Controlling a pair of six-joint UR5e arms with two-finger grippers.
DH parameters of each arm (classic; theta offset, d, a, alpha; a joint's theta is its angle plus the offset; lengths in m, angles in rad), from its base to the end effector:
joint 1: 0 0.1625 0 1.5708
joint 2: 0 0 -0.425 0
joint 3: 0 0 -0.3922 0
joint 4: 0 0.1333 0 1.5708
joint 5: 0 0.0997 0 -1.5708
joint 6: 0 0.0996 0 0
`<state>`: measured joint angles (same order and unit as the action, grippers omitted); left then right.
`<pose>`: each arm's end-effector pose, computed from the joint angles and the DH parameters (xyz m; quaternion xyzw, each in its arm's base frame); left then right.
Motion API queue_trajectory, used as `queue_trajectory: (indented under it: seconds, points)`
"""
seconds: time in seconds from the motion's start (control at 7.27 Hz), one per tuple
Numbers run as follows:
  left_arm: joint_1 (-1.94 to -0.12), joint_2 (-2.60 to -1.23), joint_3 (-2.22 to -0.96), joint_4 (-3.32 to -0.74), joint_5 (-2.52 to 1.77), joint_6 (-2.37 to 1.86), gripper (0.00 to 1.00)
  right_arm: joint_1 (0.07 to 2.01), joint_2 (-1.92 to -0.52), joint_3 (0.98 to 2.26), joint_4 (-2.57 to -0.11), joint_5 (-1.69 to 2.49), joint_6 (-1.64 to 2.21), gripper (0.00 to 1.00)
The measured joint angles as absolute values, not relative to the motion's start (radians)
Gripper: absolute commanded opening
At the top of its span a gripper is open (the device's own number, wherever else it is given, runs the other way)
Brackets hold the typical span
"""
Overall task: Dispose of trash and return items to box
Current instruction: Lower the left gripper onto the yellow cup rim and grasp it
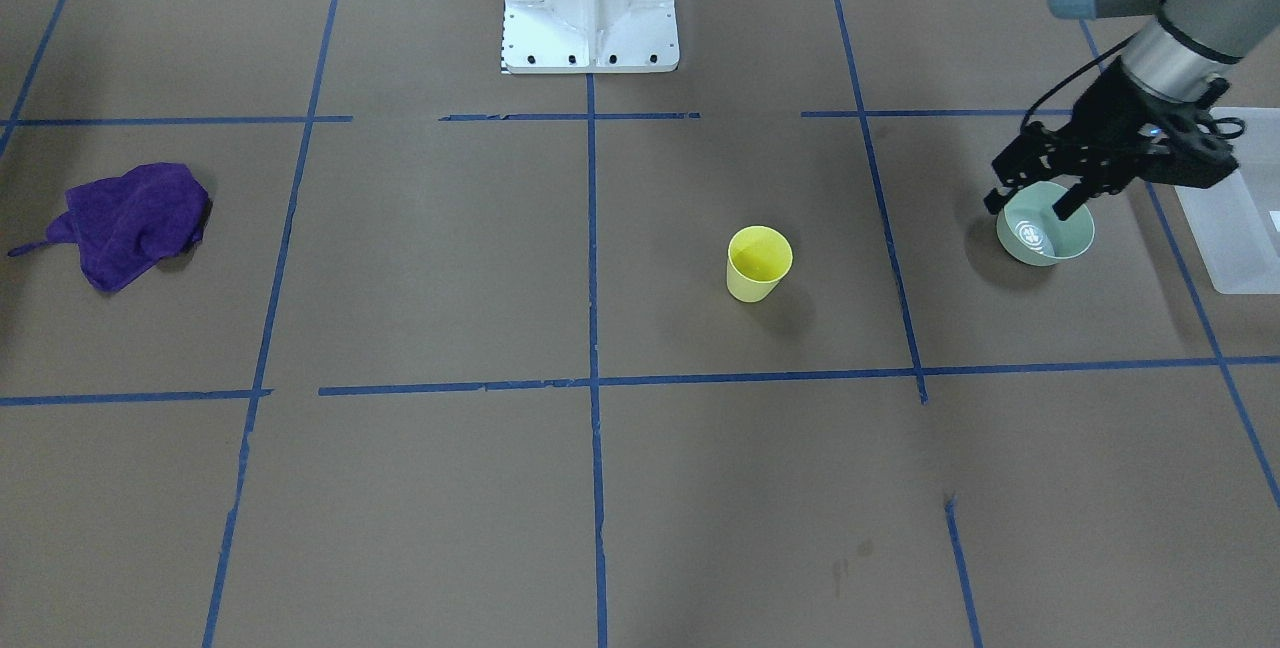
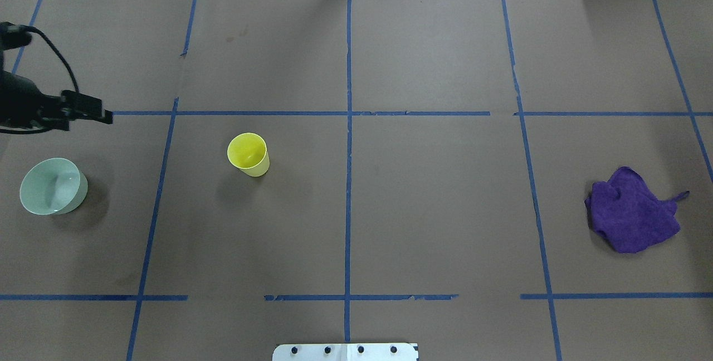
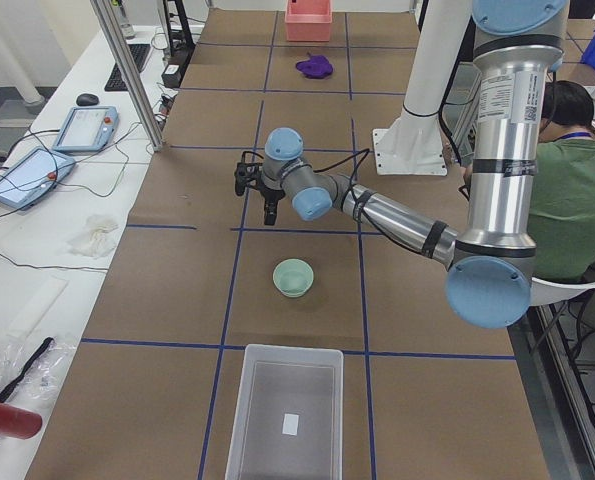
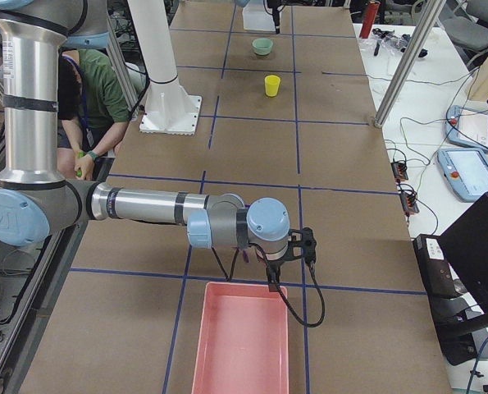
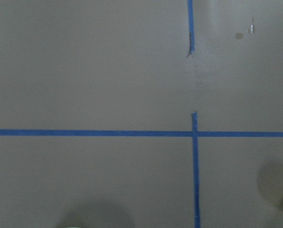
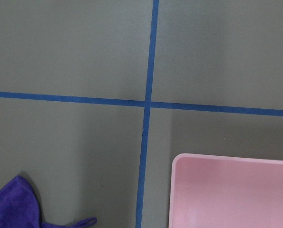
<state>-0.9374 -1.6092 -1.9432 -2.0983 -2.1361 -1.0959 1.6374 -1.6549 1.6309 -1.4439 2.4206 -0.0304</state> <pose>0.2331 -0.4525 0.3999 0.0925 0.4918 -0.0736 0.8627 0.0891 -0.4574 0.6506 0.0668 -0.4089 -0.0047 0.9101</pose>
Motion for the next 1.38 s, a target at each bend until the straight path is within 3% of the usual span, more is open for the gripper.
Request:
queue_trajectory:
  seconds: [0.55,1.24,1.38]
  points:
    - [-0.67,-1.903,-1.907,-1.776,-1.905,-1.206,0.99,1.634,-1.65,1.616,-1.446,2.448,-0.026,1.0]
    - [-0.639,-1.959,-1.776,-1.854,-1.877,-1.198,0.96,1.634,-1.649,1.615,-1.447,2.451,-0.026,1.0]
    - [-0.638,-1.96,-1.756,-1.876,-1.878,-1.197,0.72,1.634,-1.649,1.615,-1.447,2.451,-0.026,1.0]
